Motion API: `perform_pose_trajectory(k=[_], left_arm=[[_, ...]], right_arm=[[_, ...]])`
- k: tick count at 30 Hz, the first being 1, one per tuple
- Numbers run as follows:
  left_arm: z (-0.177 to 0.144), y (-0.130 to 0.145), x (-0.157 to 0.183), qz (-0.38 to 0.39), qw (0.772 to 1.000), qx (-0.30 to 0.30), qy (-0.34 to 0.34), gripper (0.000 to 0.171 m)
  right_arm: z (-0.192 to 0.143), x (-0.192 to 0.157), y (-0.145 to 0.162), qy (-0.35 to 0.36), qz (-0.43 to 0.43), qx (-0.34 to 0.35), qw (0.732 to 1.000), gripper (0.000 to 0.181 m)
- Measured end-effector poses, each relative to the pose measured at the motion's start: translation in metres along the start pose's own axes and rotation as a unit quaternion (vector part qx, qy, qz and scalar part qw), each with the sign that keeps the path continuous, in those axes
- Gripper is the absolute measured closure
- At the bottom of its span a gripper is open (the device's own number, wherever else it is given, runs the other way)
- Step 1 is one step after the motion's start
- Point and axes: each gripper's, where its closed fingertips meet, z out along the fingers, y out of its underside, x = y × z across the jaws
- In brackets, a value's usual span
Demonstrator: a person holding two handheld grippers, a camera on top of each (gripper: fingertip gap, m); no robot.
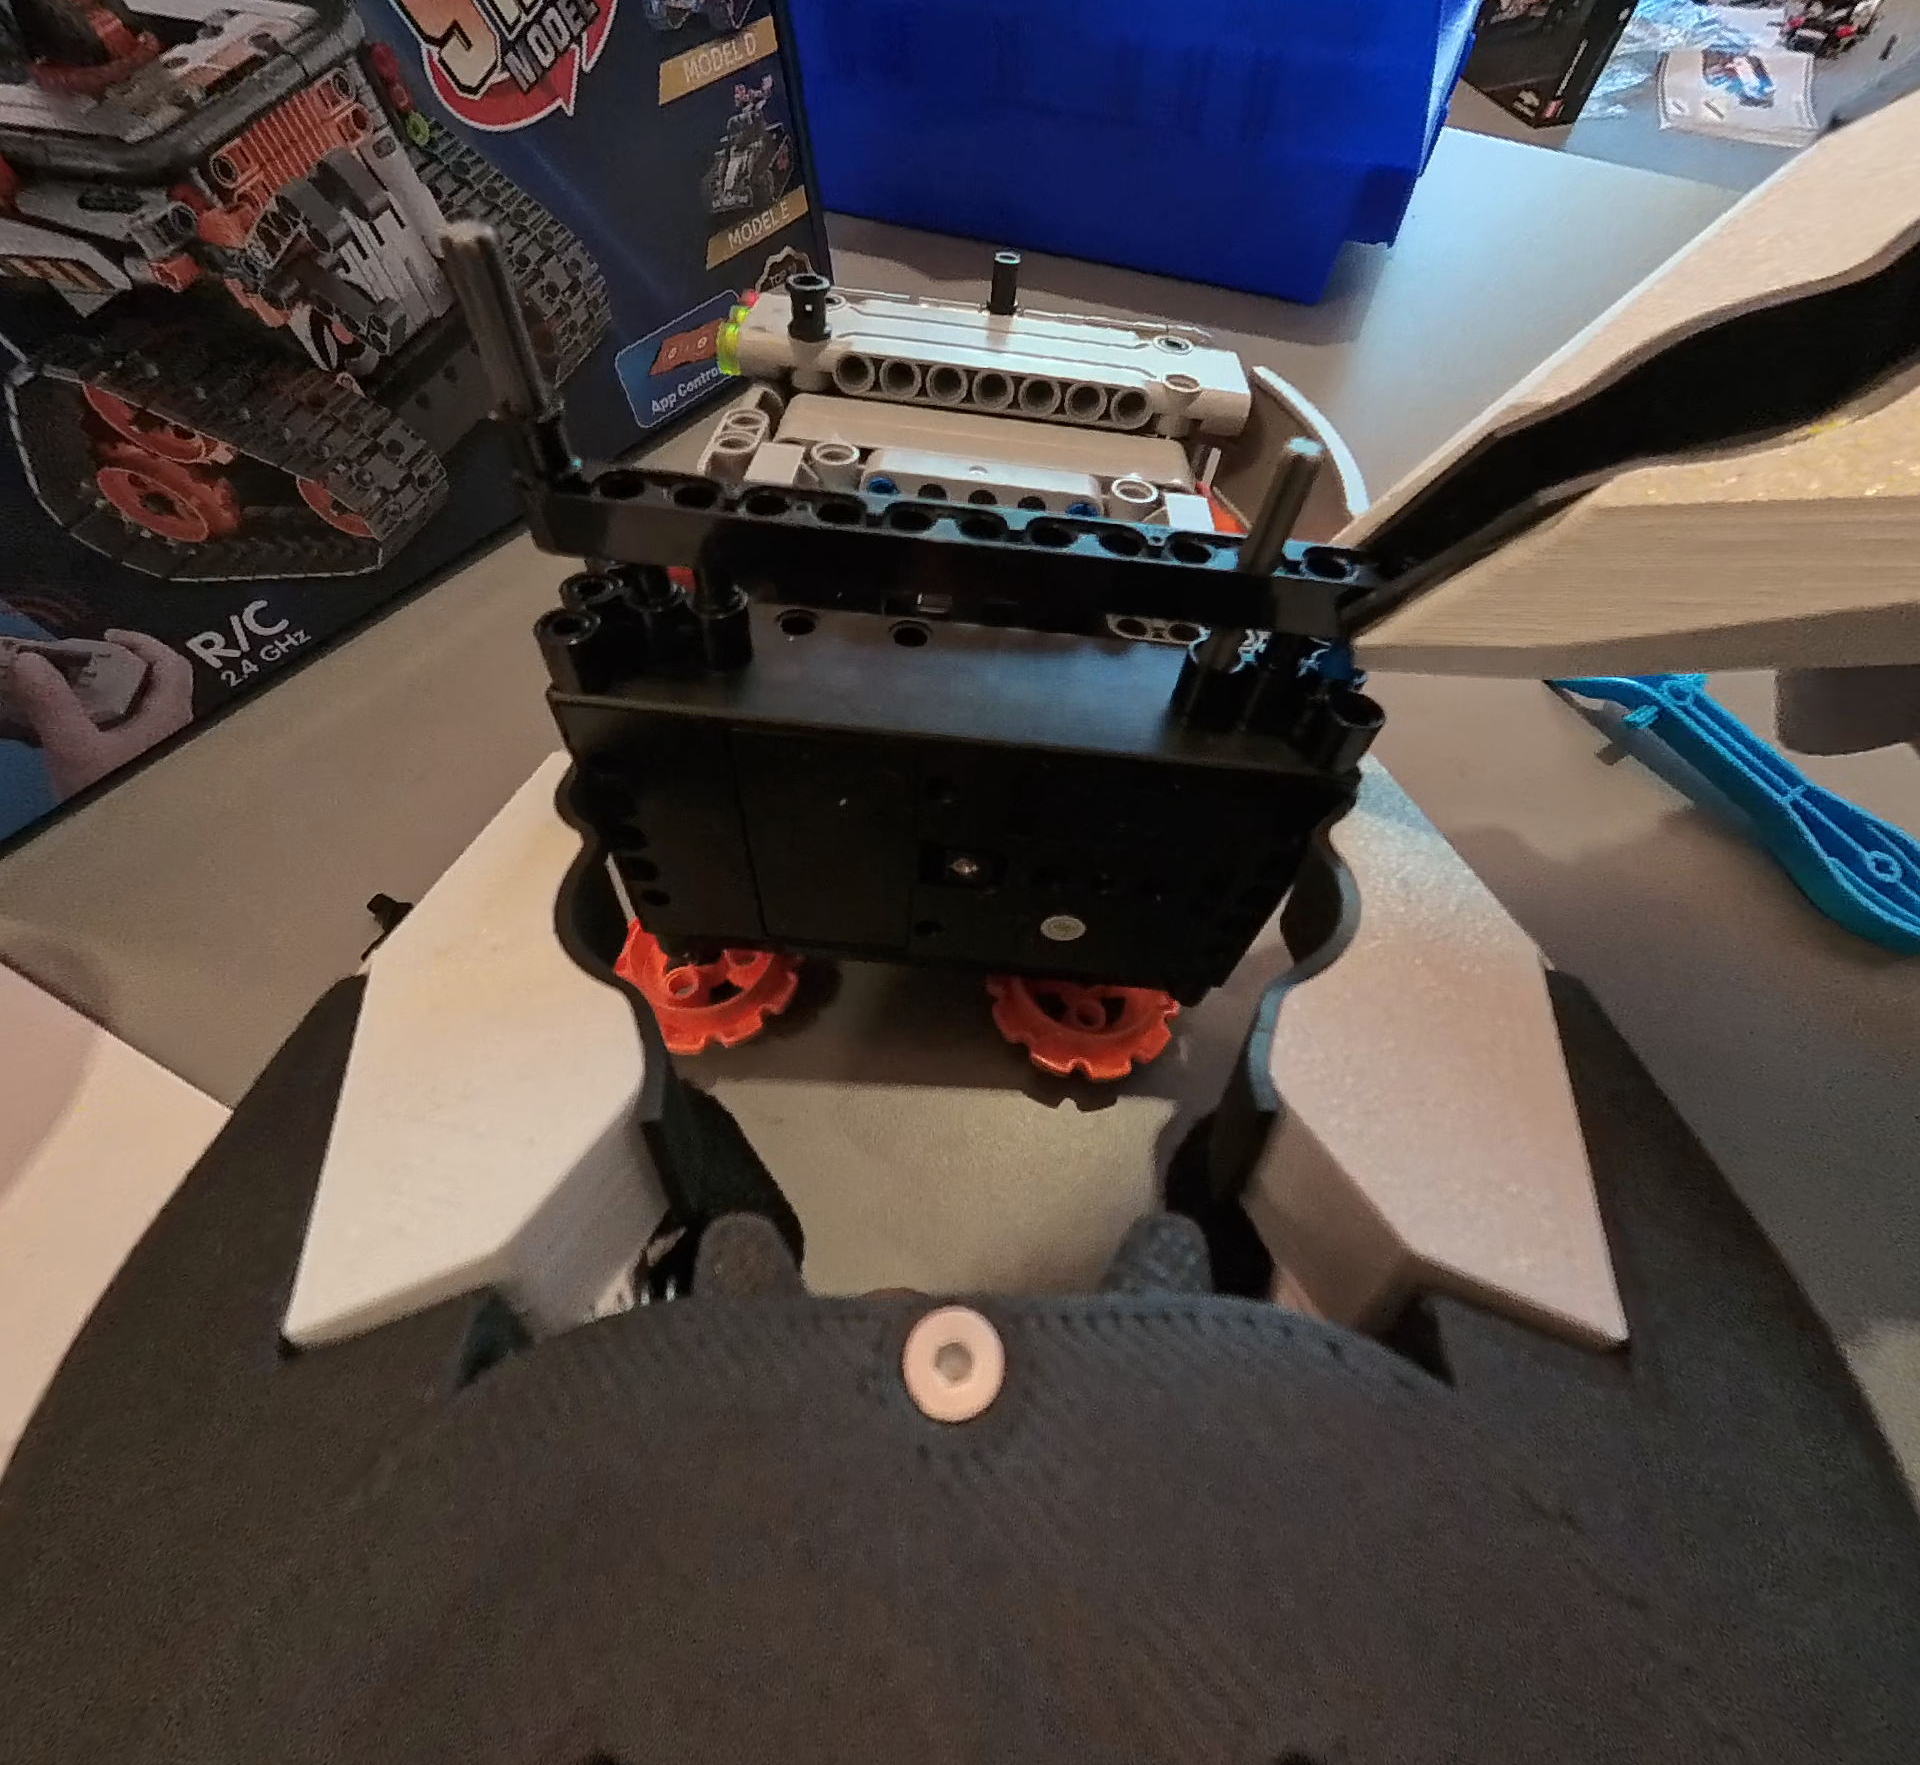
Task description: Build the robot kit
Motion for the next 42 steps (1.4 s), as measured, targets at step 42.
perform_pose_trajectory(k=[42], left_arm=[[0.0,-0.001,0.002,0.021,1.0,-0.001,-0.001,0.042]], right_arm=[[-0.01,-0.001,-0.004,-0.028,0.036,0.012,0.999,0.17]])
